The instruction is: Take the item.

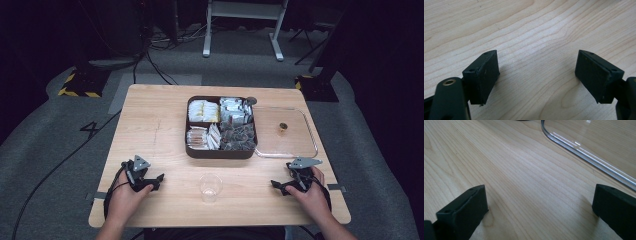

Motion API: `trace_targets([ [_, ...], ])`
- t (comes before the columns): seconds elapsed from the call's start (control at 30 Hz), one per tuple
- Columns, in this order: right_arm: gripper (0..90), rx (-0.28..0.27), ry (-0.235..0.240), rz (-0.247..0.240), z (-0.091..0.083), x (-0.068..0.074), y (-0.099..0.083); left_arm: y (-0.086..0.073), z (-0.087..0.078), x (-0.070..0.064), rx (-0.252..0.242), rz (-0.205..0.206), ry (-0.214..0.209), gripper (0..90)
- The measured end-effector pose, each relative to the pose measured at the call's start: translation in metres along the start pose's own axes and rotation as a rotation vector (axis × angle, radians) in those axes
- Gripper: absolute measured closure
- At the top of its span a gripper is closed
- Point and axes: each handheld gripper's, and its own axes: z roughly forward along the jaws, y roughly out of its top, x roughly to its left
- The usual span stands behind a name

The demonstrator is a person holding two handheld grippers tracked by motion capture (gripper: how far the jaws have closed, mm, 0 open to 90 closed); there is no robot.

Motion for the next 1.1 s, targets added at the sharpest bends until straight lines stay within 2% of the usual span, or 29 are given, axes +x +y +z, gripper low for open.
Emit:
trace_targets([
  [0.23, 0.4, 0.000, 0.016, -0.014, 0.000, -0.002, 0.000, 0.000, 0.000, 0.000, 0.000, 0.000, 0.005, 20.0],
  [0.43, 1.3, -0.003, 0.012, -0.018, -0.001, -0.001, 0.000, 0.004, -0.005, 0.000, 0.011, 0.002, 0.005, 29.1],
  [0.5, 1.3, -0.003, 0.014, -0.017, -0.001, -0.001, 0.000, 0.009, -0.009, -0.001, 0.008, -0.007, -0.008, 30.7],
  [0.7, 3.2, -0.008, 0.008, -0.007, -0.001, -0.001, 0.000, 0.029, -0.021, -0.009, -0.012, -0.010, -0.069, 32.1],
  [0.73, 3.2, -0.009, 0.010, -0.008, -0.001, -0.002, 0.000, 0.038, -0.025, -0.012, -0.022, -0.005, -0.080, 32.1],
  [0.77, 3.2, -0.009, 0.010, -0.008, -0.001, -0.002, 0.000, 0.038, -0.025, -0.012, -0.022, -0.005, -0.080, 32.1],
  [0.83, 3.5, -0.009, 0.012, -0.010, -0.001, -0.002, 0.000, 0.053, -0.029, -0.017, -0.037, 0.018, -0.083, 32.2],
  [0.87, 3.5, -0.009, 0.012, -0.010, -0.001, -0.002, 0.000, 0.053, -0.029, -0.017, -0.037, 0.018, -0.083, 32.4],
  [0.97, 6.8, -0.018, -0.002, 0.001, -0.002, -0.002, -0.001, 0.071, -0.031, -0.022, -0.062, 0.025, -0.064, 35.9],
  [1.1, 6.9, -0.018, -0.003, 0.002, -0.002, -0.002, -0.001, 0.095, -0.028, -0.027, -0.089, 0.041, -0.099, 35.0],
])
